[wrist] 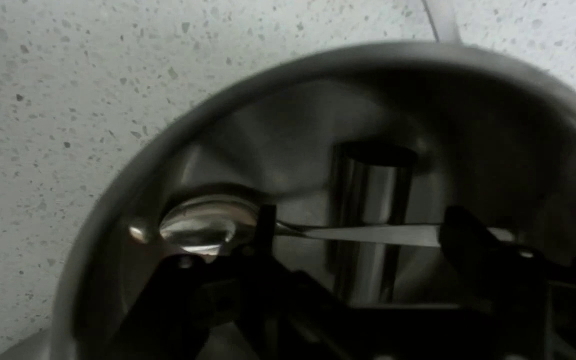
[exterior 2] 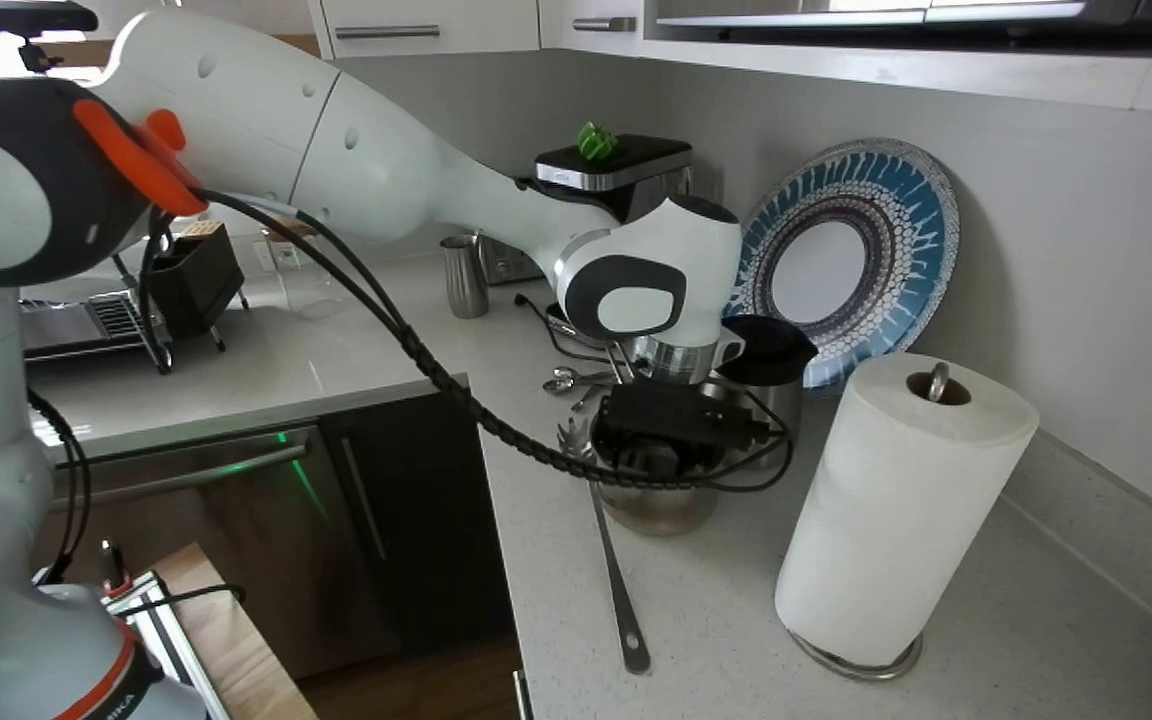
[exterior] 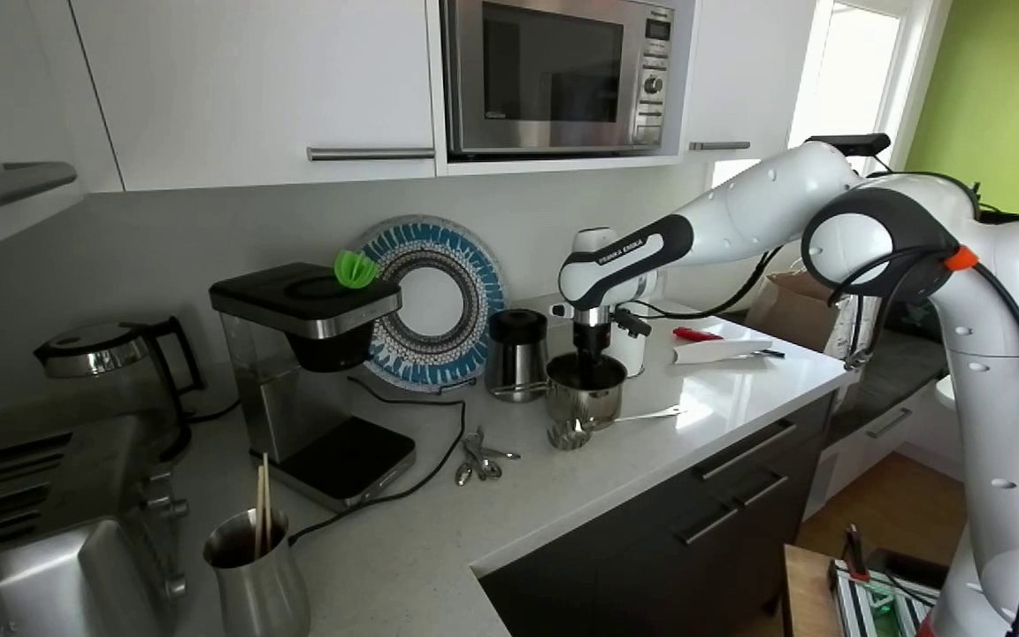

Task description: Pick up the spoon from the silver pot and put it on the kitchen counter

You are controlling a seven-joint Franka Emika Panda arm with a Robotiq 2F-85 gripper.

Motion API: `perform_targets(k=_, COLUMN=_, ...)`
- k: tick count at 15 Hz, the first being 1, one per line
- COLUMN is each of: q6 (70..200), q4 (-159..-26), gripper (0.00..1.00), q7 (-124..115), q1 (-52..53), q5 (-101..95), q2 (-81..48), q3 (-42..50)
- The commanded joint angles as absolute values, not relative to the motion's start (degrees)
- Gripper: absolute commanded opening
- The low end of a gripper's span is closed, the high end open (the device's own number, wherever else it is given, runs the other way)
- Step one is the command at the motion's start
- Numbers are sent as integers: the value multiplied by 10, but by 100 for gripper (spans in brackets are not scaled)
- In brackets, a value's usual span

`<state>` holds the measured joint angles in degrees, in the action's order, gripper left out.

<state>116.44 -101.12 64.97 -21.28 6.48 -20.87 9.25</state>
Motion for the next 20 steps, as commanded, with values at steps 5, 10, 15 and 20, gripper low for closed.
perform_targets(k=5, q6=1189, q4=-1021, gripper=99, q7=621, q1=-209, q5=57, q2=-226, q3=92)
perform_targets(k=10, q6=1188, q4=-1021, gripper=60, q7=616, q1=-210, q5=61, q2=-224, q3=92)
perform_targets(k=15, q6=1180, q4=-1018, gripper=21, q7=623, q1=-214, q5=69, q2=-216, q3=89)
perform_targets(k=20, q6=1186, q4=-1033, gripper=0, q7=645, q1=-226, q5=98, q2=-160, q3=89)
